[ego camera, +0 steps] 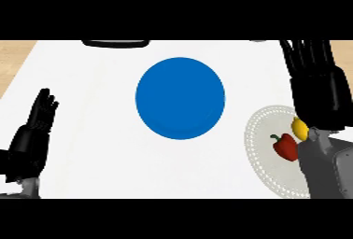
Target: Pick the bell pepper from the placemat and place it in the plate
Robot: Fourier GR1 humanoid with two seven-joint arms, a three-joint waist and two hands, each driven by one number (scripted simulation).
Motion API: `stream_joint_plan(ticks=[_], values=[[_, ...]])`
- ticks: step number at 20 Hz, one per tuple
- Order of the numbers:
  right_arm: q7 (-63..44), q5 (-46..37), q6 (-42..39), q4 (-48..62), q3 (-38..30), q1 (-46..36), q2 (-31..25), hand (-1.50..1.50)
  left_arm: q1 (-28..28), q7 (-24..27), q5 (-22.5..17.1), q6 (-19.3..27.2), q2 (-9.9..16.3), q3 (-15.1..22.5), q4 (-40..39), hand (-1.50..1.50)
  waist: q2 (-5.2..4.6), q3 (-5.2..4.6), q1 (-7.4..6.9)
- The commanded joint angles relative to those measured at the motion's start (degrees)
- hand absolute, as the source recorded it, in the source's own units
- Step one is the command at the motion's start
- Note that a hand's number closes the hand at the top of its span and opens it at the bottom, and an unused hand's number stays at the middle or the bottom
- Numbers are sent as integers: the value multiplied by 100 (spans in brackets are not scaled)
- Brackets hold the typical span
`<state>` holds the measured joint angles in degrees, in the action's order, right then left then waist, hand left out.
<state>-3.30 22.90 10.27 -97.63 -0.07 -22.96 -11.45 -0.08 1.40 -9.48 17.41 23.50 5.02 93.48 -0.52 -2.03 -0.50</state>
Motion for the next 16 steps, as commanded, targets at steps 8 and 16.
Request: stream_joint_plan(ticks=[8,16], values=[[310,-2573,-761,722,1132,439,-1831,150,-130,208,-206,-788,41,194,-678,0,43,134,236],[3671,-2608,-170,1697,1160,2478,-559,-150,345,821,-210,-1313,-257,101,-1912,0,39,204,116]])
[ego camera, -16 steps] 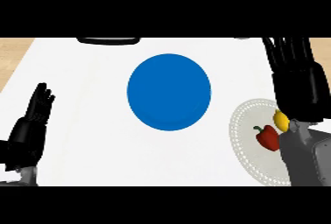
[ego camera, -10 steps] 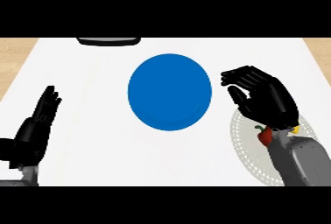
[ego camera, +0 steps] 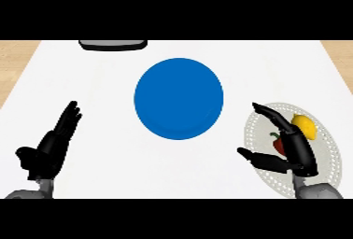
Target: Pick the bell pepper from the placemat and place it in the plate
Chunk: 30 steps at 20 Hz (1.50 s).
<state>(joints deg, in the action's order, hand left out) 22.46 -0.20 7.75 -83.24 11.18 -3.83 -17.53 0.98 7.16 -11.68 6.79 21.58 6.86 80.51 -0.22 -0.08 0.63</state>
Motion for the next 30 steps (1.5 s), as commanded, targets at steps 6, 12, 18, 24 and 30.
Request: stream_joint_plan(ticks=[6,12,18,24,30], values=[[932,-522,540,-267,-626,1083,-390,-150,254,-107,-5,-343,3,-249,-217,0,28,8,-25],[-651,-1304,314,-1020,-699,1288,-1501,-150,148,606,177,-366,-266,-185,-833,0,22,-7,8],[-2165,-2328,-235,-1388,-154,1423,-2109,-150,45,458,330,-202,-280,-123,-523,0,25,-5,-70],[-2924,-2247,-1040,-1865,-347,1497,-2165,-150,328,342,205,-536,-222,-416,-670,0,25,3,-29],[-3587,-2900,-1290,-1811,-181,1333,-1795,-150,-130,36,443,-338,-389,-344,31,0,33,7,-63]])
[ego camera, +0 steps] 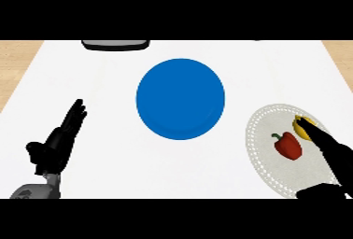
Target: Pick the bell pepper from the placemat and place it in the plate
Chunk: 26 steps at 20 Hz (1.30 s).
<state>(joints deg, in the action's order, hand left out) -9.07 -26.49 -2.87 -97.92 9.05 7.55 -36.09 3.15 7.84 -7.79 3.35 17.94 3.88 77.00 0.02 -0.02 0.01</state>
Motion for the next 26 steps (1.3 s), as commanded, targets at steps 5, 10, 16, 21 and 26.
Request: stream_joint_plan(ticks=[5,10,16,21,26], values=[[-646,-665,-715,521,-41,-671,278,-150,61,-219,160,-100,-170,-124,76,0,-1,2,-10],[33,-982,-803,1267,-253,-745,479,-150,-76,-189,244,-347,-122,-348,157,0,-1,2,-8],[77,-1705,-490,2343,-174,-1489,970,-150,210,-273,262,-509,-158,-539,-48,0,-8,3,-29],[323,-2002,-464,2466,-518,-1322,1143,-150,217,-68,449,-616,-343,-720,-211,0,-2,2,-2],[1324,-1910,-548,3274,-437,-1434,907,150,-17,-122,614,-442,-493,-502,98,0,-9,3,-2]])
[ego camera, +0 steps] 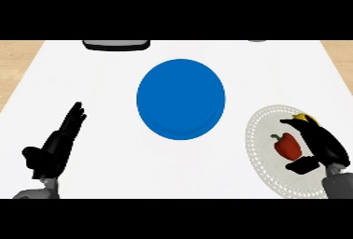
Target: Pick the bell pepper from the placemat and place it in the plate
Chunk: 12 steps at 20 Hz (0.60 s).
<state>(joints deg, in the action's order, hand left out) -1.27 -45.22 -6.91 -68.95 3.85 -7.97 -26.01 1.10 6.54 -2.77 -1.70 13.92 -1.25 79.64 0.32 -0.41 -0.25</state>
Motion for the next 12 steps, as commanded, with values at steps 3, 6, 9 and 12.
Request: stream_joint_plan(ticks=[3,6,9,12], values=[[336,-227,-141,467,182,-307,270,150,262,284,81,-82,-38,-188,-565,0,-39,41,12],[657,-162,-81,588,58,-273,245,150,-101,139,192,-2,-161,15,14,0,-32,42,0],[1014,-370,446,872,9,-224,256,150,324,-198,89,-66,-16,-179,-103,0,-34,43,9],[-1304,-369,1122,154,-275,601,1456,150,0,105,37,-7,7,-294,-237,0,71,15,321]])
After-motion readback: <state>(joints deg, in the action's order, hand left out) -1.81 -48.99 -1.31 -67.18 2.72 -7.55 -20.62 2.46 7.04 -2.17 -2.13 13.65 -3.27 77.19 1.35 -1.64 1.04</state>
